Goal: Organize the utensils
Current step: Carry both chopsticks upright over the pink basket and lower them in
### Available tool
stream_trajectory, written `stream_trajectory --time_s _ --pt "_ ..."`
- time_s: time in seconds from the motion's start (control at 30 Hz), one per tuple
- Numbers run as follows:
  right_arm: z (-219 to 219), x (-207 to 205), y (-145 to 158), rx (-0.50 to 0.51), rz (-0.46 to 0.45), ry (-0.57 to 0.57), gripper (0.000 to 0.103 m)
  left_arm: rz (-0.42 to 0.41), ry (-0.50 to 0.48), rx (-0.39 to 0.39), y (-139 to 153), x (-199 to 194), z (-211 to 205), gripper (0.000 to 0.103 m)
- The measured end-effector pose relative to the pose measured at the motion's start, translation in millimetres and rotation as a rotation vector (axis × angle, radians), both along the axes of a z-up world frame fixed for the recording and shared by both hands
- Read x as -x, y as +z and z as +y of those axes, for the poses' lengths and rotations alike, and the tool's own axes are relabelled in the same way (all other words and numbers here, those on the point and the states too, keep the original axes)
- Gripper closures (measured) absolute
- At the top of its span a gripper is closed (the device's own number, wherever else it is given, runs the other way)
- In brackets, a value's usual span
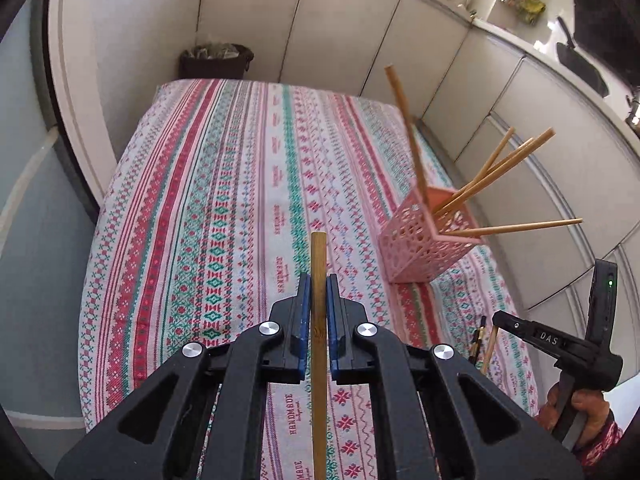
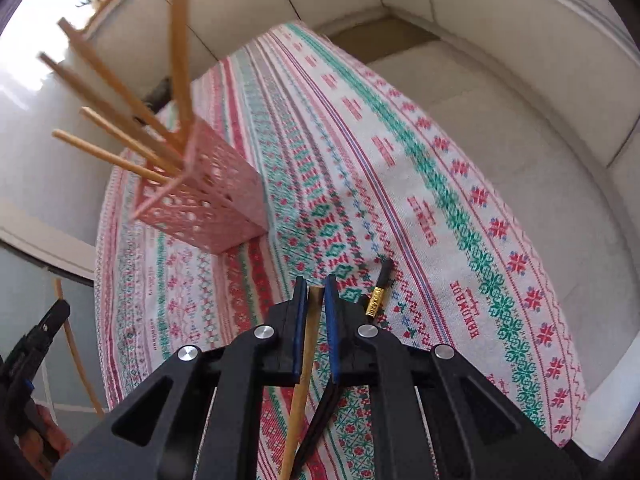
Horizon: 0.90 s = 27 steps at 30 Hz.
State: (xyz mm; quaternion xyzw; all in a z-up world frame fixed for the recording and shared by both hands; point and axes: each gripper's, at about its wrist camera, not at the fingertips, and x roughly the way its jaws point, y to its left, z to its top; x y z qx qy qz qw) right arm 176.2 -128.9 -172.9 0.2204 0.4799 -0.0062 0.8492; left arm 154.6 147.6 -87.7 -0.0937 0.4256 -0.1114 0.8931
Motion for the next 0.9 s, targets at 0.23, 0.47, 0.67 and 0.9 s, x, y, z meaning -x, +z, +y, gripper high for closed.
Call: stream_trajectory --time_s 0.23,0.47,0.67,0.9 --pt "28 75 79 0.144 -0.356 0.142 0.094 -0.295 -0.057 0.060 47 57 -20 0.096" --pt "32 117 139 0.198 -0.548 0.194 0.095 -0.589 -0.035 0.073 87 107 -43 0.096" --pt "22 117 194 0.184 -0.655 0.183 0.095 -0.694 -0.016 0.110 123 102 -57 0.096" --pt "6 92 264 0.154 -0.773 0.163 0.095 -0.771 -0.010 0.124 164 65 -79 0.096"
